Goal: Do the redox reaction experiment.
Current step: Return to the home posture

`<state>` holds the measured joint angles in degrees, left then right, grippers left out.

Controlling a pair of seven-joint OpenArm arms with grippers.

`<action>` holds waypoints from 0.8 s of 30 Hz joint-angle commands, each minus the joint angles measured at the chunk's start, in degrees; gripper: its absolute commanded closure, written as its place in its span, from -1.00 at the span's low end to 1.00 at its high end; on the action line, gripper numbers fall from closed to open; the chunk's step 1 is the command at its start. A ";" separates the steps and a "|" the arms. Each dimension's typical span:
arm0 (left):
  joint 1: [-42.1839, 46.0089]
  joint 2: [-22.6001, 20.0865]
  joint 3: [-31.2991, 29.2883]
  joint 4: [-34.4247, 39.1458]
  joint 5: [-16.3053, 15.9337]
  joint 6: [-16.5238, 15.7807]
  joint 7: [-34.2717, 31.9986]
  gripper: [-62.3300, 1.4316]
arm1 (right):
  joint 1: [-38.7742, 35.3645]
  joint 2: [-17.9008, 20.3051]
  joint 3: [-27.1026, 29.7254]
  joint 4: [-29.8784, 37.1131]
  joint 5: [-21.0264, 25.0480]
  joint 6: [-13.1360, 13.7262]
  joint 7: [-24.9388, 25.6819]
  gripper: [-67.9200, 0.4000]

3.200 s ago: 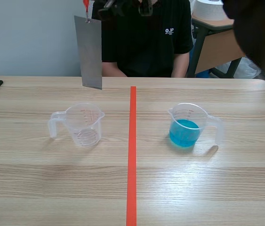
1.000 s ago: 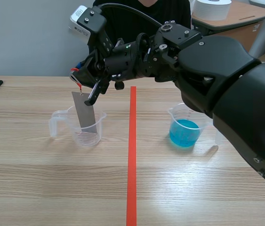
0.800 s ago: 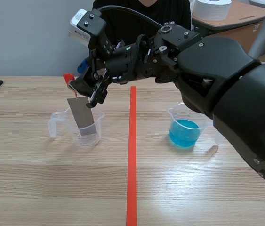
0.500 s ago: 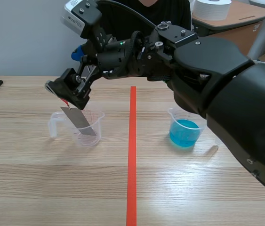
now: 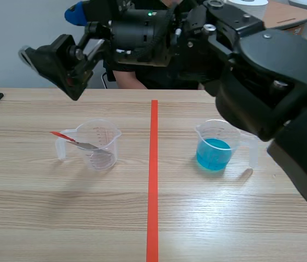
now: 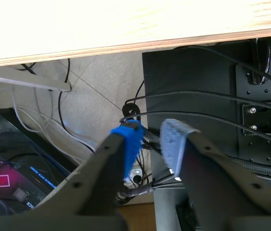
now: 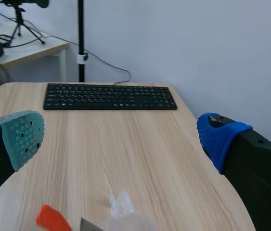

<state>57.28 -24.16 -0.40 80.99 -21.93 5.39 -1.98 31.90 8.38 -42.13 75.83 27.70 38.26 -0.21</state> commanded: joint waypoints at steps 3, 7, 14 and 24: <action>-0.02 -0.15 0.17 0.39 0.09 -0.13 -0.57 -0.11 | -2.23 6.27 0.17 2.60 2.56 -2.56 0.63 -1.00; 0.00 -0.15 0.17 0.39 0.09 -0.13 -0.57 -0.64 | -5.70 12.20 0.28 6.12 4.46 -5.75 1.46 -1.00; 0.00 -0.15 0.17 0.39 0.07 -0.13 -0.81 -1.00 | -14.01 22.08 4.24 14.69 6.03 -10.78 2.32 -1.00; 1.16 -0.63 0.17 0.42 0.07 -0.83 -0.52 -1.00 | -28.85 30.71 17.92 25.22 7.34 -13.92 1.64 -1.00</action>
<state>57.43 -24.18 -0.40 80.99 -21.93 5.15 -1.98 2.92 38.57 -24.58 99.94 34.20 24.77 0.82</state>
